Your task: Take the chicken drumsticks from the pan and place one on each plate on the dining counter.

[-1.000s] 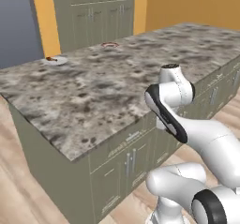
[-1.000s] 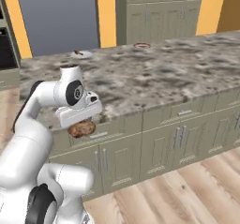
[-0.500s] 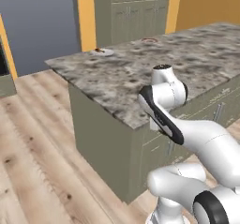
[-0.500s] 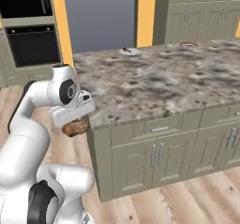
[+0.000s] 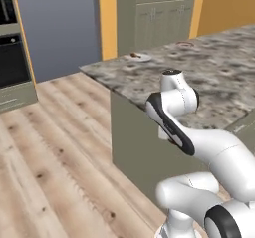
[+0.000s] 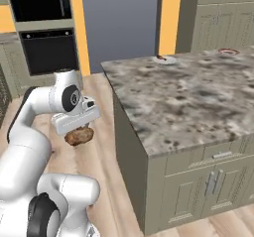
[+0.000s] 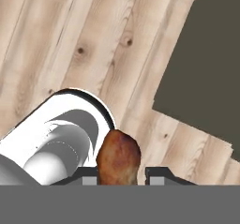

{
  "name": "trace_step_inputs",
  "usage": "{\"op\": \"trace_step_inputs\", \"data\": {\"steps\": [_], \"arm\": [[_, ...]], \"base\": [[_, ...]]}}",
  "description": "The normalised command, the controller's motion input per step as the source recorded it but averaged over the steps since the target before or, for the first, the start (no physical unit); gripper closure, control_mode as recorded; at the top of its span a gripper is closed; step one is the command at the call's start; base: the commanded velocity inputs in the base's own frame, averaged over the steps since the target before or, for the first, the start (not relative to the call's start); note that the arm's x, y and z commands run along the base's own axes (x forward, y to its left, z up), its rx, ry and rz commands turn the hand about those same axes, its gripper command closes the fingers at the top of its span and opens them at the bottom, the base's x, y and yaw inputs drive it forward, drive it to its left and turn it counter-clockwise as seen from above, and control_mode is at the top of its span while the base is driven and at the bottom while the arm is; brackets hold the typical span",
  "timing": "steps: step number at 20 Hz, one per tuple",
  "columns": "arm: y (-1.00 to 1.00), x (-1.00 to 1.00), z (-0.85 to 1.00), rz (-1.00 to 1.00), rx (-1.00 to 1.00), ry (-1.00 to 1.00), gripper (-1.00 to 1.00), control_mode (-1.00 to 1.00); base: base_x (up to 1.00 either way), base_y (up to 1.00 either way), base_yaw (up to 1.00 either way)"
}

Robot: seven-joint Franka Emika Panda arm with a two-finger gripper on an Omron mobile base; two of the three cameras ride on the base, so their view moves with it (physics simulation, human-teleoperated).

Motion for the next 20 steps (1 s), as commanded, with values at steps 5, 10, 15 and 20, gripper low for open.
{"op": "trace_step_inputs", "data": {"steps": [5,10,15,20], "arm": [[0.00,0.00,0.00,0.00,0.00,0.00,1.00,1.00],[0.00,0.00,0.00,0.00,0.00,0.00,1.00,1.00],[0.00,0.00,0.00,0.00,0.00,0.00,1.00,1.00],[0.00,0.00,0.00,0.00,0.00,0.00,1.00,1.00]], "base": [[0.62,1.00,-0.01],[0.82,1.00,0.00],[0.97,0.93,0.00],[1.00,0.53,-0.14]]}}
